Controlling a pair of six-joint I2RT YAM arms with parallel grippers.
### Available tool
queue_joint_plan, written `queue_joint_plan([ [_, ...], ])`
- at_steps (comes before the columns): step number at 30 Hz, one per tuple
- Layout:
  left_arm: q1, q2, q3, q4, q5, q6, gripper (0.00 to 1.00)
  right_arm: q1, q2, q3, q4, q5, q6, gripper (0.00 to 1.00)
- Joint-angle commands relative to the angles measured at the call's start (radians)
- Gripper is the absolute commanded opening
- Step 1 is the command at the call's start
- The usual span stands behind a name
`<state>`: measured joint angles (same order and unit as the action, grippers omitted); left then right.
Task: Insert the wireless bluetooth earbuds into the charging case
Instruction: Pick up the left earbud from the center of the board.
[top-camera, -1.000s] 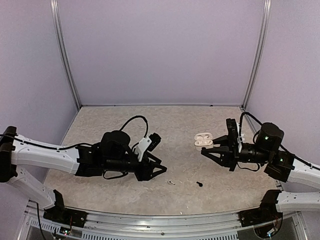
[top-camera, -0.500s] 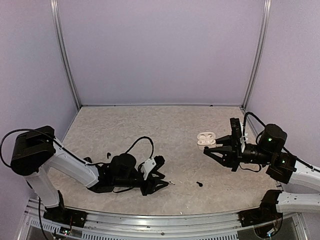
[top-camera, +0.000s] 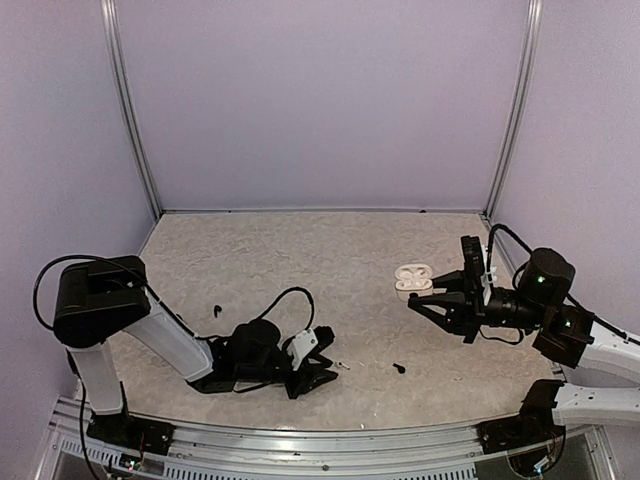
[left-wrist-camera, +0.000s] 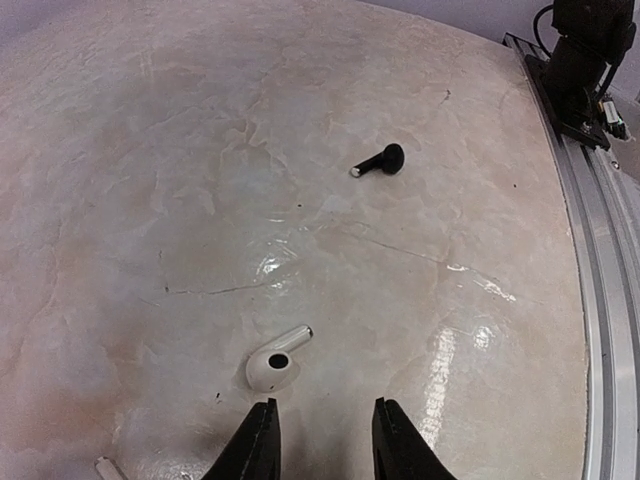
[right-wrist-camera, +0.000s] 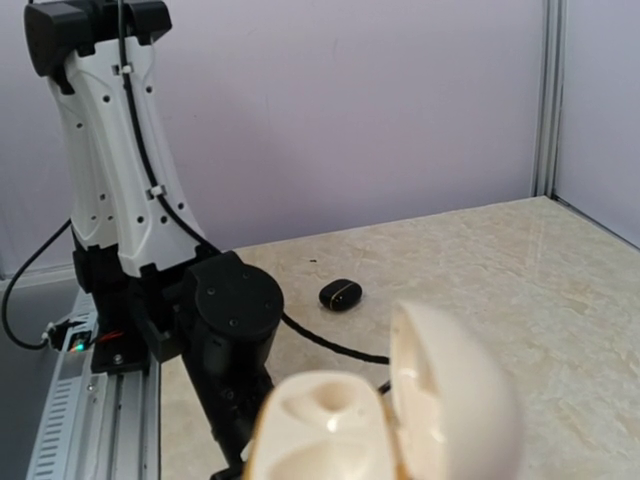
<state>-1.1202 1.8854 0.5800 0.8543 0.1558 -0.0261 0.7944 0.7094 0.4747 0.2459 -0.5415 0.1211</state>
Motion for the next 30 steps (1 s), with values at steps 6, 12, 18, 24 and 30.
queue_joint_plan([
  [6, 0.024, 0.051, -0.001, 0.059, 0.01, 0.023, 0.32, -0.01, -0.02, 0.008, -0.012, 0.005, -0.01, 0.0],
  [12, 0.034, 0.084, 0.036, 0.017, 0.034, 0.07, 0.31, -0.012, -0.014, 0.014, -0.018, 0.008, -0.02, 0.0],
  [18, 0.073, 0.103, 0.051, -0.003, 0.081, 0.102, 0.32, -0.011, -0.002, 0.022, -0.025, 0.005, -0.031, 0.0],
  [24, 0.108, 0.119, 0.086, -0.065, 0.157, 0.154, 0.31, -0.011, 0.003, 0.022, -0.023, 0.003, -0.035, 0.0],
  [30, 0.121, 0.145, 0.142, -0.156, 0.198, 0.2, 0.31, -0.013, 0.001, 0.022, -0.029, 0.003, -0.037, 0.0],
])
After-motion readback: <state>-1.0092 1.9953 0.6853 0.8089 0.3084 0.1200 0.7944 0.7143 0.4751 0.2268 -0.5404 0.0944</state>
